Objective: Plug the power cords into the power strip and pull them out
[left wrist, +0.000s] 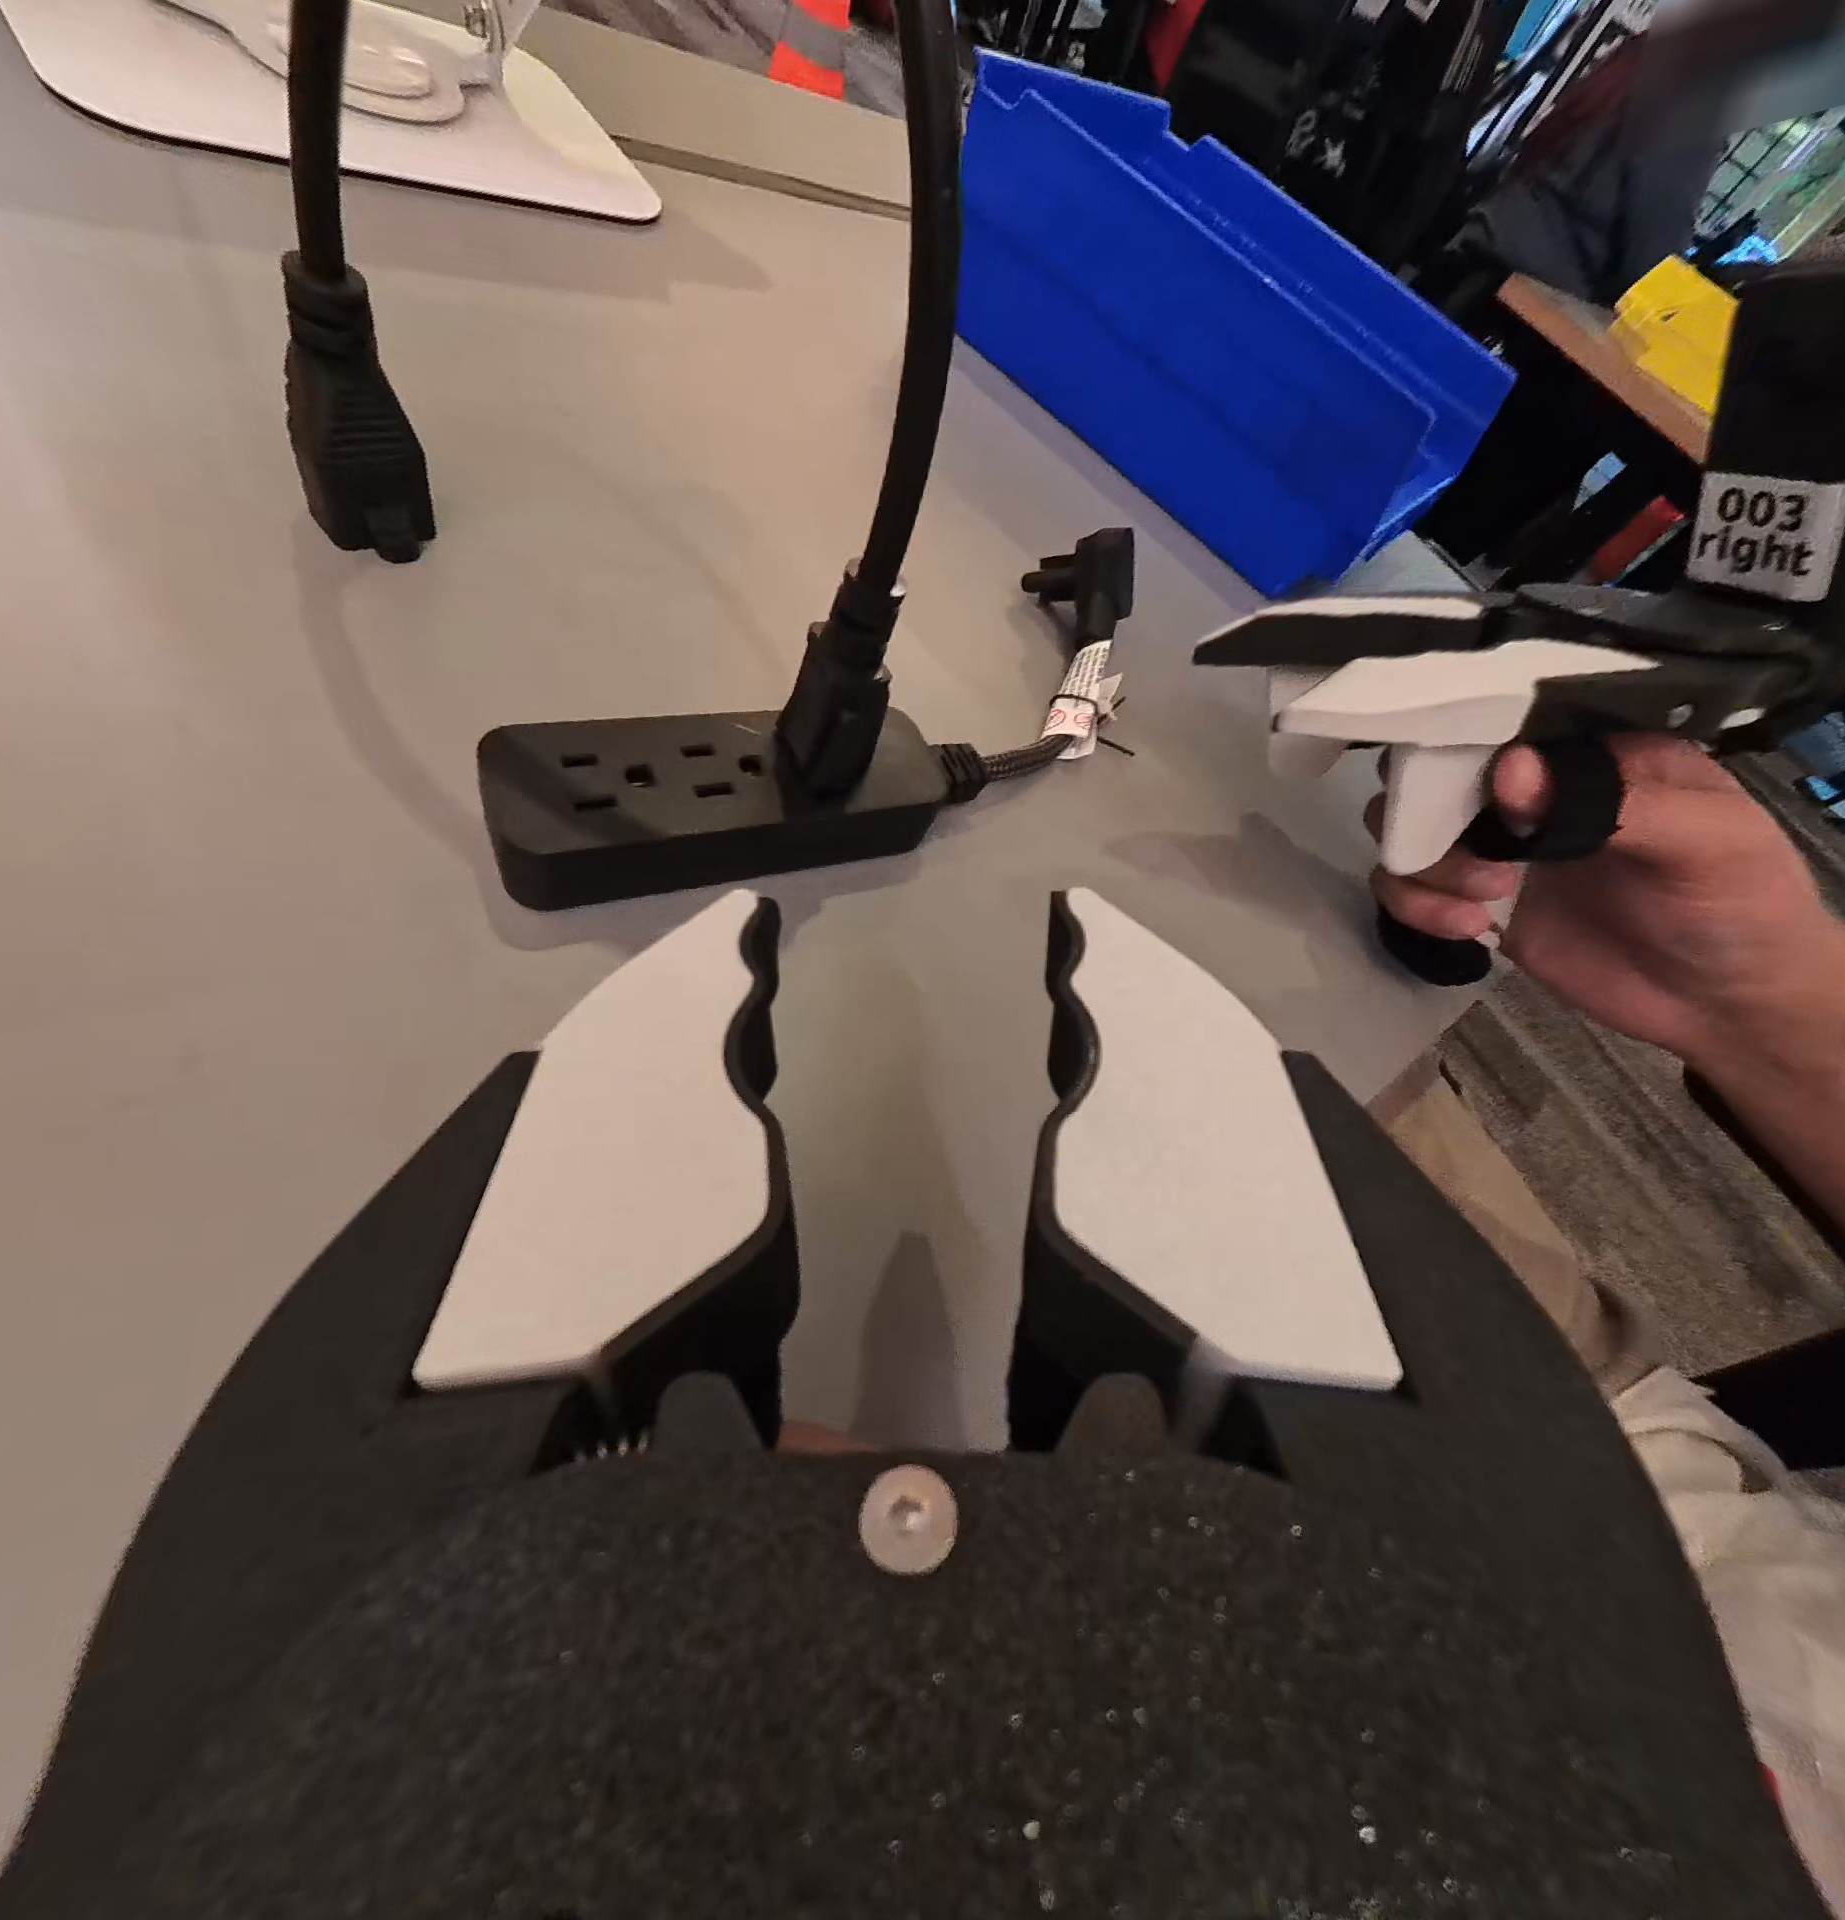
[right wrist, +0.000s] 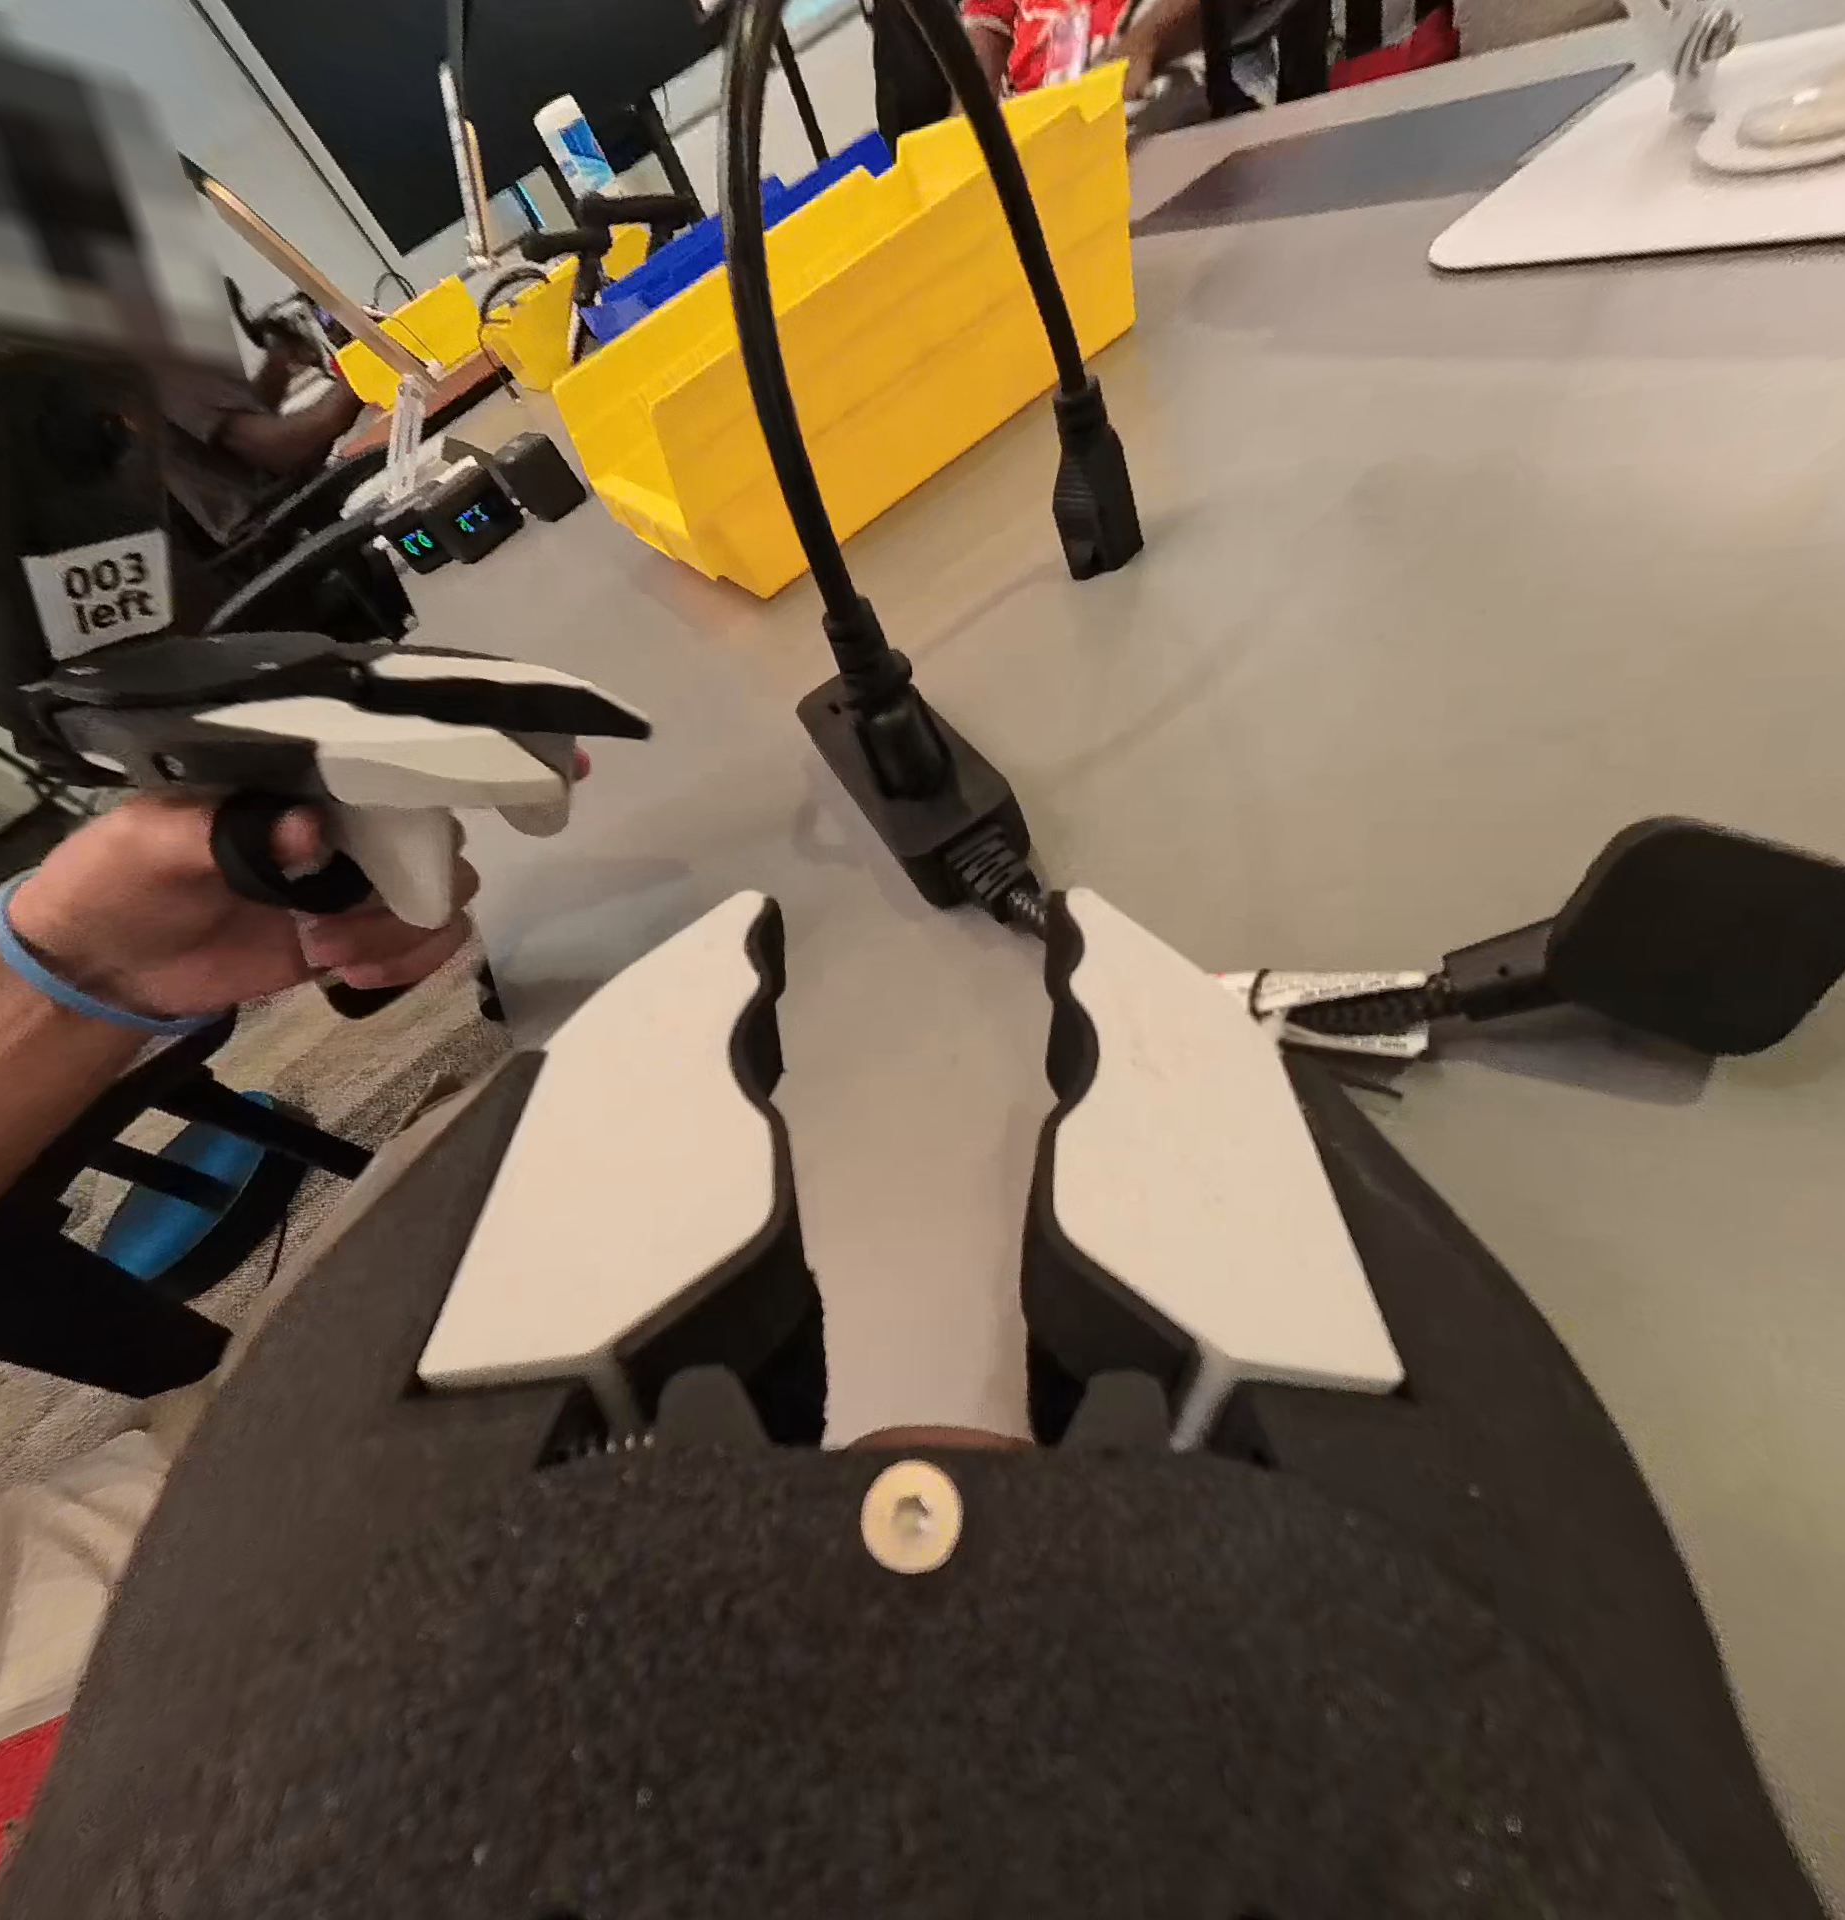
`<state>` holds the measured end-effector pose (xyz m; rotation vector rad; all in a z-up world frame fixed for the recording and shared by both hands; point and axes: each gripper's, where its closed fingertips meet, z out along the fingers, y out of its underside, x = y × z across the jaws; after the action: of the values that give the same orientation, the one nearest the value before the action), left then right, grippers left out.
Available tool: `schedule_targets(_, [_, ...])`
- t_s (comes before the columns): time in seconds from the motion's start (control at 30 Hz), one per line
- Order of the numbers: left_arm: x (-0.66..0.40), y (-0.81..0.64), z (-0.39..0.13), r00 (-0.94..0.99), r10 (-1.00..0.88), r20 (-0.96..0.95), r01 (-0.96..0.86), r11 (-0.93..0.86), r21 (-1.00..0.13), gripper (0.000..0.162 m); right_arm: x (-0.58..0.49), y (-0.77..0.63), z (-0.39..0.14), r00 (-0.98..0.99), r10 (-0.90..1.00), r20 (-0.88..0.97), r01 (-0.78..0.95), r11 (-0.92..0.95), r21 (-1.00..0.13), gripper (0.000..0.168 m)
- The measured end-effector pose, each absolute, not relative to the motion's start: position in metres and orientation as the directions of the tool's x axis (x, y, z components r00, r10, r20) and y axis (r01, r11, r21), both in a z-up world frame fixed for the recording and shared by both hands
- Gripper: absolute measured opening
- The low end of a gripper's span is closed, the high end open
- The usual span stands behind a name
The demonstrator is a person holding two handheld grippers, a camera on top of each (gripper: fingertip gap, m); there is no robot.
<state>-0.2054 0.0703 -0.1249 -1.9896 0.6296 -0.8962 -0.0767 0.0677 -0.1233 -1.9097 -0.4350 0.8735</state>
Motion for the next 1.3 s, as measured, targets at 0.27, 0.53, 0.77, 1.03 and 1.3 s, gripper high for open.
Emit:
schedule_targets(0.27, [-0.202, 0.065, -0.132, 0.609, -0.734, 0.299, -0.173, -0.491, -0.854, 0.052, -0.074, 0.071, -0.131, 0.728, 0.616, -0.301, 0.017, -0.455, -0.89, 0.047])
schedule_targets(0.53, [-0.194, 0.058, -0.117, 0.576, -0.788, 0.218, -0.182, -0.383, -0.906, 0.052, -0.066, 0.076, -0.136, 0.793, 0.602, -0.09, 0.165, -0.355, -0.92, 0.06])
schedule_targets(0.77, [-0.188, 0.045, -0.109, 0.444, -0.877, 0.184, -0.221, -0.306, -0.926, 0.049, -0.091, 0.052, -0.152, 0.668, 0.743, -0.039, 0.348, -0.359, -0.866, 0.06])
schedule_targets(1.03, [-0.191, 0.105, -0.129, 0.446, -0.892, -0.078, -0.482, -0.166, -0.86, 0.052, -0.123, 0.079, -0.143, 0.528, 0.848, 0.041, 0.521, -0.285, -0.804, 0.061])
schedule_targets(1.3, [-0.16, 0.13, -0.15, 0.294, -0.955, -0.029, -0.548, -0.143, -0.824, 0.052, -0.146, 0.124, -0.175, 0.472, 0.882, -0.003, 0.61, -0.328, -0.721, 0.039])
